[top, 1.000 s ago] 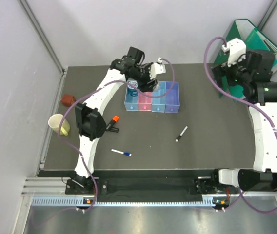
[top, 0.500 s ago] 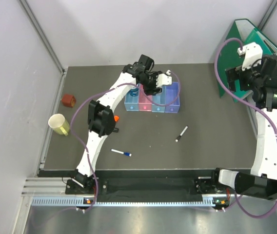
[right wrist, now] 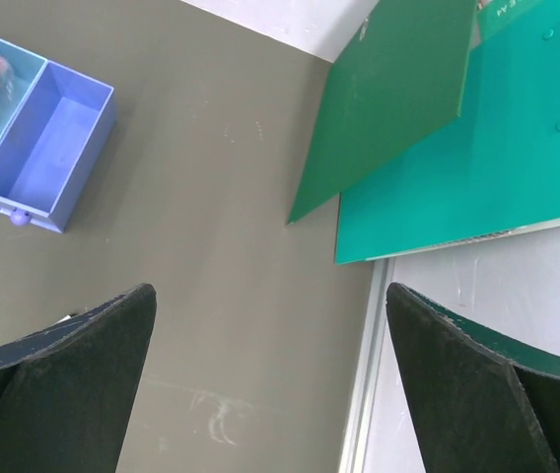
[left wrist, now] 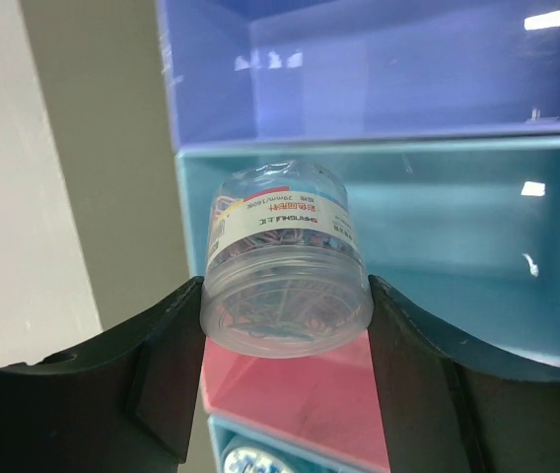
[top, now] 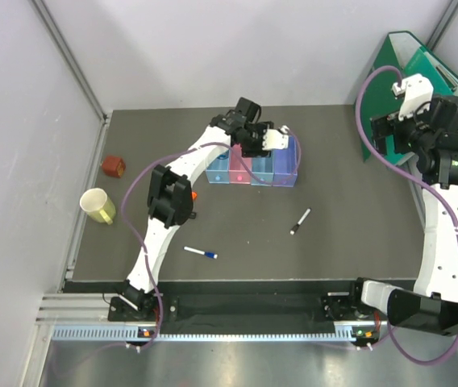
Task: Sort the stationery into containers
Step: Place the stationery in the storage box.
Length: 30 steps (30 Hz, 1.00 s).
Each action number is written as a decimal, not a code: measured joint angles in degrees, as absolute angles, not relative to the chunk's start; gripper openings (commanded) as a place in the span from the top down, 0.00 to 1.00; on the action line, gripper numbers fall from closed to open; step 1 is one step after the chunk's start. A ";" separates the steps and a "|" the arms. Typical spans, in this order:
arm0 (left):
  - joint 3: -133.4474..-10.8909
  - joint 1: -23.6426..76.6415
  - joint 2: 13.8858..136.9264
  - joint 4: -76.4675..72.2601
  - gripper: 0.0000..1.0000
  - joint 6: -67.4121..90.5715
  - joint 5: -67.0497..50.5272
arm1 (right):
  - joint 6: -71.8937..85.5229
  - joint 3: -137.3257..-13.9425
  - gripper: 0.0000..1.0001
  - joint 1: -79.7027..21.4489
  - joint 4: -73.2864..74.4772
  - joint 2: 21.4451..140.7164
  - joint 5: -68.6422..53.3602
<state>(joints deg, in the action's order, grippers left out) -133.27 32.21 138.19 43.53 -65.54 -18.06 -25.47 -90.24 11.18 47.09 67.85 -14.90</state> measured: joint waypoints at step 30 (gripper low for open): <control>-125.08 38.30 134.72 36.82 1.00 -87.24 -7.79 | -23.22 -85.54 0.00 12.21 45.43 64.77 -17.82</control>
<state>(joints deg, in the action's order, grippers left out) -125.08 38.30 134.72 36.82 -87.24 -7.79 -23.22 -85.54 12.21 45.43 64.77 -17.82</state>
